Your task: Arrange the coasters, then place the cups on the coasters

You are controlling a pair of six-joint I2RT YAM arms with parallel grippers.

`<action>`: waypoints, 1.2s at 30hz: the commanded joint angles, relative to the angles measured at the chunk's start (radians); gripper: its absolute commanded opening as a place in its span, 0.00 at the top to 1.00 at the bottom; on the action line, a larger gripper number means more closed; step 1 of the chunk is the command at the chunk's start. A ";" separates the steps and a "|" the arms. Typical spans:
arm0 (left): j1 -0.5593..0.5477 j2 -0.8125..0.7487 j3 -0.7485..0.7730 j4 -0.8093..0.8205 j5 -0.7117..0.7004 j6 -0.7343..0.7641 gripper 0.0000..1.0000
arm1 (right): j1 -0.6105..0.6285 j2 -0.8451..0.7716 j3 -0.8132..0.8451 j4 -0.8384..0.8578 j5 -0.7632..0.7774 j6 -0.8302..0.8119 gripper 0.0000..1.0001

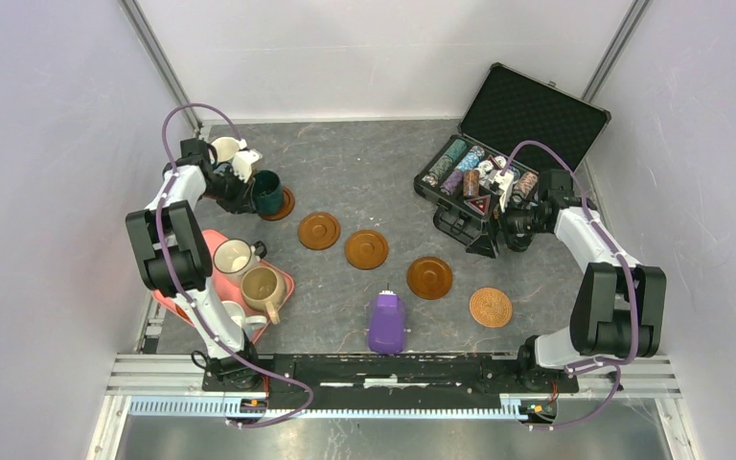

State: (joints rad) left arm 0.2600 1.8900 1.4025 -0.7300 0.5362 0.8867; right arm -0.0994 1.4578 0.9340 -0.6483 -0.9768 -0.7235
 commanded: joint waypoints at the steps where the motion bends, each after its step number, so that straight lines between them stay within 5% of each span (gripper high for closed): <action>1: -0.004 -0.008 0.019 0.072 0.054 0.074 0.89 | -0.003 0.011 0.009 -0.002 -0.009 -0.013 0.02; 25: -0.021 0.046 0.041 0.007 0.053 0.128 0.78 | -0.003 0.031 0.011 -0.017 -0.017 -0.031 0.02; 36: -0.018 0.012 0.065 -0.023 0.010 0.092 0.47 | -0.003 0.034 0.013 -0.017 -0.020 -0.034 0.02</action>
State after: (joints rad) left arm 0.2443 1.9297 1.4273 -0.7341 0.5510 0.9634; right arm -0.0994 1.4876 0.9340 -0.6670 -0.9779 -0.7410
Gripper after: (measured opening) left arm 0.476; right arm 0.979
